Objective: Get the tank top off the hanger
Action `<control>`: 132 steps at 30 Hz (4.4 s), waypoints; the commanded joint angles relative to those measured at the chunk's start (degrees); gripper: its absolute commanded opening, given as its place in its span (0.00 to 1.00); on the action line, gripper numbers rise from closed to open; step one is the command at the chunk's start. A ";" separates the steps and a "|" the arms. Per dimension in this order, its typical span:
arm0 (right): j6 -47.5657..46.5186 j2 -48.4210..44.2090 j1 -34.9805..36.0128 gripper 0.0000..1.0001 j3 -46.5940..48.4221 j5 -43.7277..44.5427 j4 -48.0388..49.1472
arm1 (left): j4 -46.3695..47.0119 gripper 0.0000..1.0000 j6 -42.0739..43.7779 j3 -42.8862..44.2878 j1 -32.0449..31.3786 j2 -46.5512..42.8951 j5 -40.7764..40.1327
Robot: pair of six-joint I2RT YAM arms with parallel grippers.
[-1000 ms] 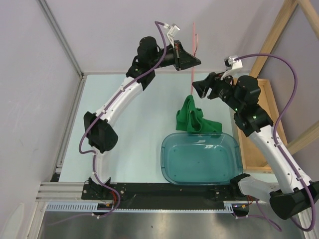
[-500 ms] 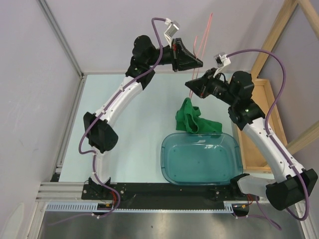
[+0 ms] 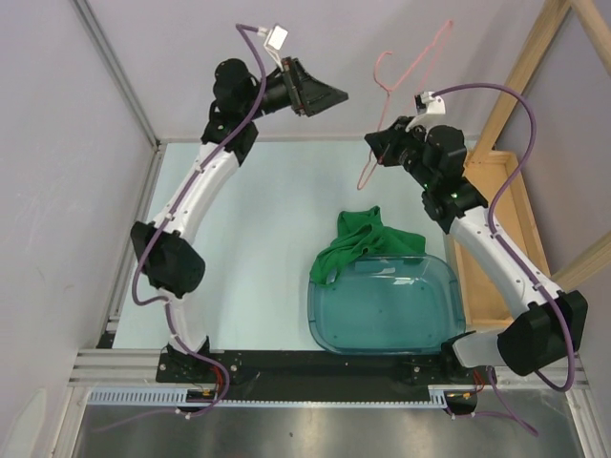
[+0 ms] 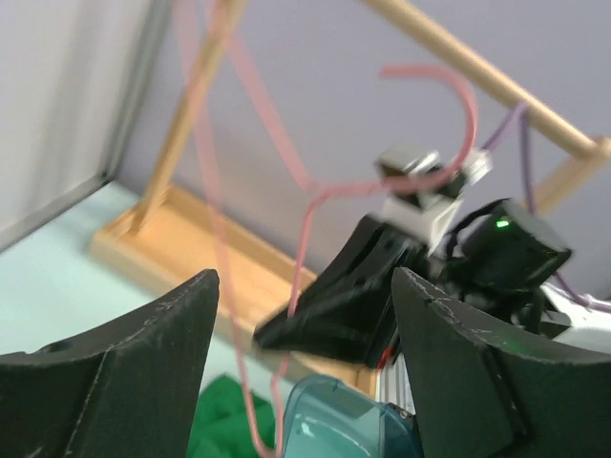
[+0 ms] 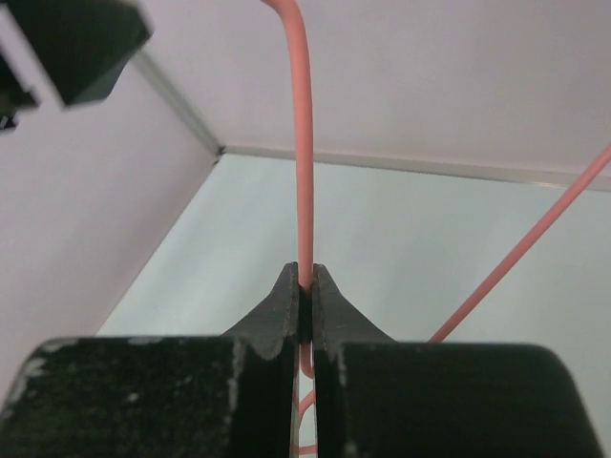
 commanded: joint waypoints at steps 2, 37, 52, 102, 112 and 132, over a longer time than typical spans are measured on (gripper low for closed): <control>1.63 -1.03 2.06 0.00 5.01 18.95 2.10 | -7.43 0.79 6.69 -11.77 0.78 -13.99 -6.09; 33.89 -13.96 -1.54 0.00 15.29 73.89 -24.87 | -20.55 0.79 17.69 -55.74 -7.92 -47.58 -17.44; 46.28 -15.62 -4.71 0.00 18.46 76.35 -37.36 | -22.57 0.78 18.56 -57.32 -8.00 -49.08 -17.88; 4.01 -35.14 -14.20 1.00 4.49 -4.21 -48.26 | -25.91 0.87 29.28 -47.15 -13.37 -28.36 -27.64; -5.04 -37.33 -13.58 1.00 -0.35 -16.54 -54.06 | -31.96 0.86 28.23 -23.94 -13.89 0.73 -26.67; -9.88 -40.50 -13.50 1.00 -4.13 -18.04 -55.74 | -42.79 0.81 35.53 -19.52 -23.03 18.15 -29.65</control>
